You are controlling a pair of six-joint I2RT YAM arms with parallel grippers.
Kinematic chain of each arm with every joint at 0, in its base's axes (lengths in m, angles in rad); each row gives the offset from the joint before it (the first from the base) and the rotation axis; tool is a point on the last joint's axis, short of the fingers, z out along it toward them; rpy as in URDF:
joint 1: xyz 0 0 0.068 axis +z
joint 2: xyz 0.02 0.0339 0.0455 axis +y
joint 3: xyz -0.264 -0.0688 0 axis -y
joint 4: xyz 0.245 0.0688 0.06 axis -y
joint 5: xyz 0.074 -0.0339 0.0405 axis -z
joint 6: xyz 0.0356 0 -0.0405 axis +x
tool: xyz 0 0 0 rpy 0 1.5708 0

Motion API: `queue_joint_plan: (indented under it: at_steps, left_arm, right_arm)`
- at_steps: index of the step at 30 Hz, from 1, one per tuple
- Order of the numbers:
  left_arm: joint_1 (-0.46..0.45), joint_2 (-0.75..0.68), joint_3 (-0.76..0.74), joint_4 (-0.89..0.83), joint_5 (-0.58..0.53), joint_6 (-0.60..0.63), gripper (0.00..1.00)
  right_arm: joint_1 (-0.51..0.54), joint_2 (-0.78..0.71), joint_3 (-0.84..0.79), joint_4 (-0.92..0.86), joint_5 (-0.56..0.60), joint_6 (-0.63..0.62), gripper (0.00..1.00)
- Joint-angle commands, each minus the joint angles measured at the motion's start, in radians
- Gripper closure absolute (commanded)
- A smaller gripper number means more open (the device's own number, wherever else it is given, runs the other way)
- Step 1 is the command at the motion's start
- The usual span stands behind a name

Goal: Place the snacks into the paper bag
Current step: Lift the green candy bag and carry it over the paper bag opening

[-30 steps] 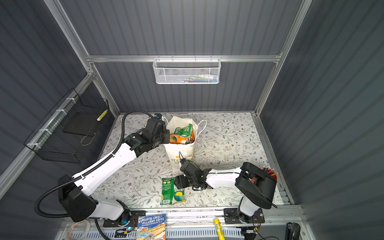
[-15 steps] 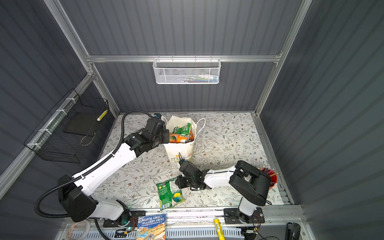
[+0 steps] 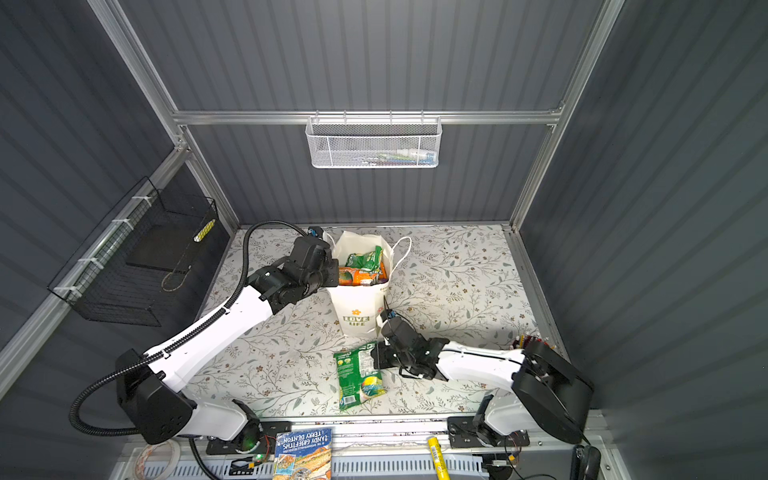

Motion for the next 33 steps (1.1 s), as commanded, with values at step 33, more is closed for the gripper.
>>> queue_joint_plan:
  at_steps: [33]
  left_arm:
    - [0.0, 0.0, 0.016, 0.025, 0.098, 0.014, 1.0]
  right_arm:
    - [-0.355, -0.567, 0.534, -0.614, 0.269, -0.219, 1.0]
